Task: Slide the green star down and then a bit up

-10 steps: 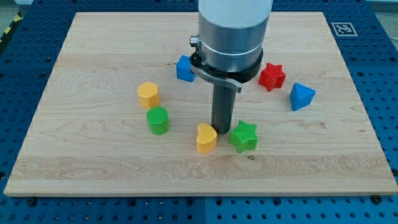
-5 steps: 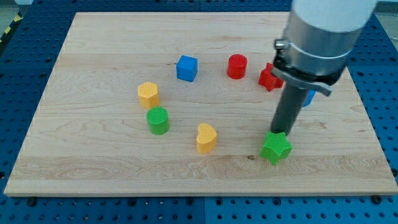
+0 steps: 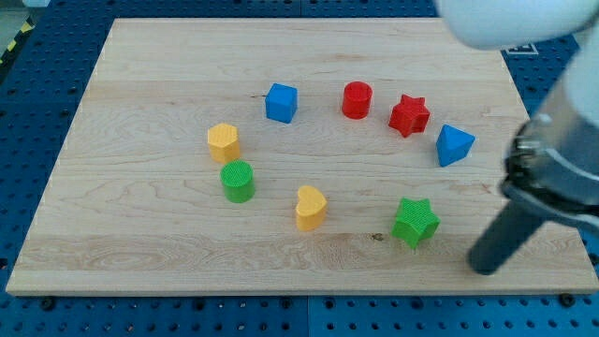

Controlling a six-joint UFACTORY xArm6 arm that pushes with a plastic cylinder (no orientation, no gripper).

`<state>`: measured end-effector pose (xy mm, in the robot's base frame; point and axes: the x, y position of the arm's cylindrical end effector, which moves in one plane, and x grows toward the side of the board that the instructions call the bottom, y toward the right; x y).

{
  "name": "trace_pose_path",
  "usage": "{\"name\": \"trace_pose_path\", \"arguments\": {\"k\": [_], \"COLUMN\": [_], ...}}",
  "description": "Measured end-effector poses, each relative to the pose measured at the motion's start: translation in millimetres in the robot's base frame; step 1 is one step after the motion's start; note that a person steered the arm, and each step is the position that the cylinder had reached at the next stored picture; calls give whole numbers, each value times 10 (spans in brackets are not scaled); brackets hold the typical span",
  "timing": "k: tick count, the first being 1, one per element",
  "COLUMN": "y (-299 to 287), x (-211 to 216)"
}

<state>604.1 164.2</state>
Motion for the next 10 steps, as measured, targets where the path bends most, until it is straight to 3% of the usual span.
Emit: {"name": "trace_pose_path", "arguments": {"k": [1, 3, 10], "y": [-374, -434, -231], "x": [0, 0, -150]}}
